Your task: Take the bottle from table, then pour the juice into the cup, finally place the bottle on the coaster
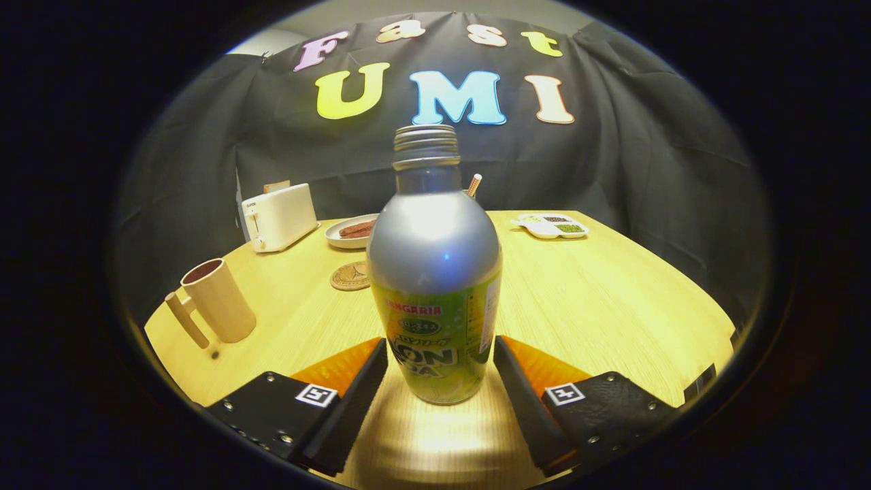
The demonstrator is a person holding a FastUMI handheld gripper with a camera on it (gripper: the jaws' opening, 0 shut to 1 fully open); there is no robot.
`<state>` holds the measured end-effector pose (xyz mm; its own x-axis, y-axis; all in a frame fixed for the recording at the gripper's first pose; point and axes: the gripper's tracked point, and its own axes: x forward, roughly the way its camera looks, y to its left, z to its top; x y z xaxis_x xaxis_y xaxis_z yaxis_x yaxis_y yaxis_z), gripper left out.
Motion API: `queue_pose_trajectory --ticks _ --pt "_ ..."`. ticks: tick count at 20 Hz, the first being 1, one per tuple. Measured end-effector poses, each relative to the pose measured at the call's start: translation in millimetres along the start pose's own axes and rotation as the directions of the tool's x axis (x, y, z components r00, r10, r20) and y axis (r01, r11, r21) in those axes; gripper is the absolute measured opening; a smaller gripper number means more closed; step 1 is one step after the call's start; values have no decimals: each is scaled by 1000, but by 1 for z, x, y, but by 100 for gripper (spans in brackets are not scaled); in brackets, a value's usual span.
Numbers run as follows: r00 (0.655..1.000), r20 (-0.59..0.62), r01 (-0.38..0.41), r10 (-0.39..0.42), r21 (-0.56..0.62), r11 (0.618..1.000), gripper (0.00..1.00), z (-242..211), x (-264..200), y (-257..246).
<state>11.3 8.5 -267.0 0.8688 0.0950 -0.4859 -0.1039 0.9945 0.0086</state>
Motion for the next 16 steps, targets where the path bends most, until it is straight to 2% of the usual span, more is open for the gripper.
queue_pose_trajectory --ticks 2,8,9,16 --pt "1000 -7 3 -3 -1 1000 81 0 1 1" --pt "999 -37 -8 8 -8 1000 80 1 1 1" --pt "998 -57 -5 3 -22 1000 76 1 1 3" --pt "999 -33 -35 30 -164 986 76 36 0 23"
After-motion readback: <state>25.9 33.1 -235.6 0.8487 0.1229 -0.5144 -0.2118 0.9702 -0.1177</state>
